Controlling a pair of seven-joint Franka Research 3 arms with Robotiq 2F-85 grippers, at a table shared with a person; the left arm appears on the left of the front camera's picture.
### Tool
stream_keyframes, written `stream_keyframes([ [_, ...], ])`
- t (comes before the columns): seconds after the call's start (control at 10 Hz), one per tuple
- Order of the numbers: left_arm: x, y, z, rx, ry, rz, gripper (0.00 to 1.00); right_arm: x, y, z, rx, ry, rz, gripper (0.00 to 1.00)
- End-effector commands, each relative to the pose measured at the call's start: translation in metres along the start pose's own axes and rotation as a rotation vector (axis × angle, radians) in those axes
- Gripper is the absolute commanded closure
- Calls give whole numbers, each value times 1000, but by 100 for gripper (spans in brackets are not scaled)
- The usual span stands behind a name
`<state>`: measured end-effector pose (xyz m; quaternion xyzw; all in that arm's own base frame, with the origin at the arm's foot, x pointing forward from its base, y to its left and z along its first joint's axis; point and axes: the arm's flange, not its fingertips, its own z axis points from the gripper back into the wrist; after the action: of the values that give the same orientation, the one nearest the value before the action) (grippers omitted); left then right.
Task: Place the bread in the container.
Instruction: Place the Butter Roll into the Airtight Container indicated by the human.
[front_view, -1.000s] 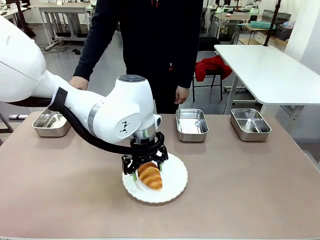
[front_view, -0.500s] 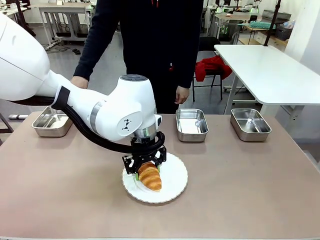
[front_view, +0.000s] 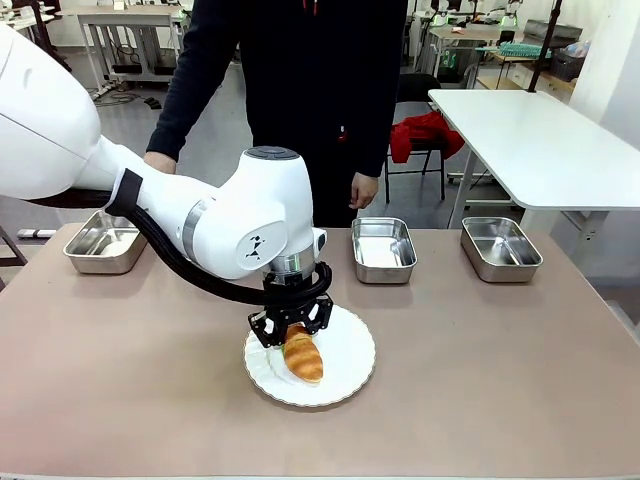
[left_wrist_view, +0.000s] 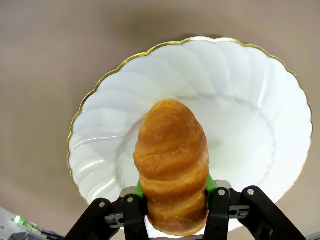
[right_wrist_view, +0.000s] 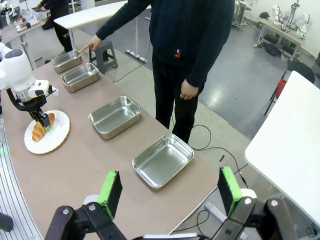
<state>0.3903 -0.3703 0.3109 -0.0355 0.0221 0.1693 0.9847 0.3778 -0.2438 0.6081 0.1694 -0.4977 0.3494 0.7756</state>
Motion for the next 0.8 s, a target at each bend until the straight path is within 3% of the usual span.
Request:
stream_keyframes([
  [0.0,13,12,24,-83,-23,-3,54,2,1,0,3,-7,5,0],
  [0.3,58,57,110,-159,-29,-146,54,2,1,0,3,-7,5,0],
  [0.5,94,98,137,-138,-32,-215,54,2,1,0,3,-7,5,0],
  [0.7,127,146,149,-93,-28,-371,54,2,1,0,3,-7,5,0],
])
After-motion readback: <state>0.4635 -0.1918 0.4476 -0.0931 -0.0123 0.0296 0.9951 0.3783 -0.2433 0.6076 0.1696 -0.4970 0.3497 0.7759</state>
